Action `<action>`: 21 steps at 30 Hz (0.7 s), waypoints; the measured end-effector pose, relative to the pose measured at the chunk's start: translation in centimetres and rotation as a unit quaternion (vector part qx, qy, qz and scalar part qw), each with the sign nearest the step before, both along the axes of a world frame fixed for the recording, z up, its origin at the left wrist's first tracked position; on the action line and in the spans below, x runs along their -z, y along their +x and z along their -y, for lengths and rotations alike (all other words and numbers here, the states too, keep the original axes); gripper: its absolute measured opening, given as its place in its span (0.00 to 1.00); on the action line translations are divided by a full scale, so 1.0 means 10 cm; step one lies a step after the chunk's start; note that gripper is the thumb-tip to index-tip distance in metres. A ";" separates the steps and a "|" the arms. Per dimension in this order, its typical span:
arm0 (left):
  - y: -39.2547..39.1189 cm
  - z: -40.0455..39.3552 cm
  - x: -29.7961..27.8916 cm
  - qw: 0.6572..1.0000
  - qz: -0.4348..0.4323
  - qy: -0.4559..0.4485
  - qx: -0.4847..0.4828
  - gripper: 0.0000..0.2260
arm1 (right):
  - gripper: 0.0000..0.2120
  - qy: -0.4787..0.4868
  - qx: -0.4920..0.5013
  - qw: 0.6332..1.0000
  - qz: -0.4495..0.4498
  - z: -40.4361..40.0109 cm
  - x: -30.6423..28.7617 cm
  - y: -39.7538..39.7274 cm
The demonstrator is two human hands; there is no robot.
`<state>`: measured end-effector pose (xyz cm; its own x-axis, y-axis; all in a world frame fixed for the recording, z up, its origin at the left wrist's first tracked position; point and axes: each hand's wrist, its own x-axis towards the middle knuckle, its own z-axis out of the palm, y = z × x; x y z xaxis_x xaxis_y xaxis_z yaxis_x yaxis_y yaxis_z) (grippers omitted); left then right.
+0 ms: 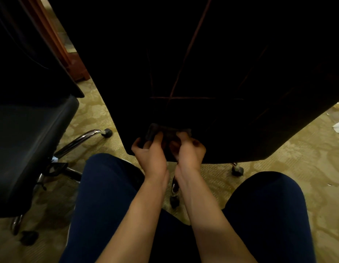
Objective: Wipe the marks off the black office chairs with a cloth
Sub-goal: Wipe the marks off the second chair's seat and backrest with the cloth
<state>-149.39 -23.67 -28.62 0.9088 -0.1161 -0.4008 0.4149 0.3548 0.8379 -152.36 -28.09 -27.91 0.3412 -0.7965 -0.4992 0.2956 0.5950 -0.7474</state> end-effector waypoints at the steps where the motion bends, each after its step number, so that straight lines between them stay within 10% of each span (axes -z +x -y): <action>1: 0.00 0.04 -0.03 0.999 -0.020 -0.030 -0.008 0.21 | 0.05 -0.015 0.007 1.000 0.000 0.02 -0.02 0.00; 8: -0.11 0.10 0.21 0.992 -0.120 -0.007 -0.031 0.21 | 0.05 0.003 0.035 0.998 -0.060 -0.01 0.28 -0.04; 14: -0.17 0.14 0.05 0.965 -0.241 -0.092 -0.042 0.02 | 0.02 0.010 0.025 0.995 -0.097 0.02 0.29 -0.06; 21: -0.11 0.06 -0.15 0.997 -0.028 -0.047 0.055 0.05 | 0.03 -0.097 0.049 0.994 -0.028 0.13 -0.07 -0.15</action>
